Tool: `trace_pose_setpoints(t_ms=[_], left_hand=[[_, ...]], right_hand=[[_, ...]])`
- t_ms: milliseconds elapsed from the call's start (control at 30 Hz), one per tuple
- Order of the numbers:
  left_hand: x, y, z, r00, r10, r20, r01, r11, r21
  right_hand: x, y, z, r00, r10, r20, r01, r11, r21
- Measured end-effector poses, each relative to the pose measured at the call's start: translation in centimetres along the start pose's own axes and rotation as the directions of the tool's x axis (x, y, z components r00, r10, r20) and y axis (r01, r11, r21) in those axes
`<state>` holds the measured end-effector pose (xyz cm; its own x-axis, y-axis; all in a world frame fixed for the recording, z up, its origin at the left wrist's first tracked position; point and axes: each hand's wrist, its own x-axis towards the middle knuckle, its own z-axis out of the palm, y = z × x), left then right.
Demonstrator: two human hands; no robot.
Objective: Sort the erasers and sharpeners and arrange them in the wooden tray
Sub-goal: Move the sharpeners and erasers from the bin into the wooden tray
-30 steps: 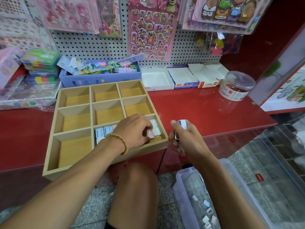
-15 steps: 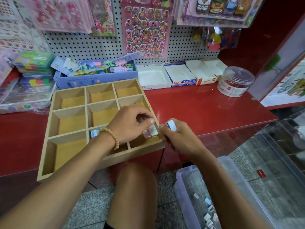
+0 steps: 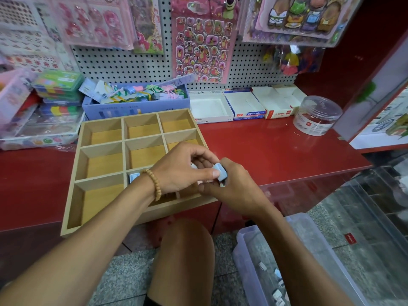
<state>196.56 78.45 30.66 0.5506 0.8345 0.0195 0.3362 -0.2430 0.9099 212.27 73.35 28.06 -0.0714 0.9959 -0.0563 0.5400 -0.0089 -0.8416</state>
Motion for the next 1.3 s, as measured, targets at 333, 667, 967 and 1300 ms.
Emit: trace_pose_setpoints(t_ms=[333, 667, 967, 1300], left_hand=[[-0.5, -0.7, -0.7, 1.000, -0.016, -0.009, 0.016, 0.999, -0.037], [-0.6, -0.5, 0.1, 0.974, 0.154, -0.168, -0.090, 0.937, 0.338], [-0.7, -3.1, -0.7, 0.997, -0.039, -0.072, 0.081, 0.640, 0.764], [0.3, -4.0, 0.5, 0.997, -0.056, -0.050, 0.069, 0.422, 0.904]], right_hand=[[-0.7, -1.1, -0.3, 0.988, 0.116, 0.103, -0.149, 0.893, 0.426], [0.1, -1.5, 0.1, 0.975, 0.221, 0.007, -0.192, 0.831, 0.523], [-0.1, 0.3, -1.7, 0.915, 0.393, -0.094, -0.208, 0.656, 0.725], [-0.3, 1.9, -1.4, 0.945, 0.290, -0.152, -0.170, 0.832, 0.528]])
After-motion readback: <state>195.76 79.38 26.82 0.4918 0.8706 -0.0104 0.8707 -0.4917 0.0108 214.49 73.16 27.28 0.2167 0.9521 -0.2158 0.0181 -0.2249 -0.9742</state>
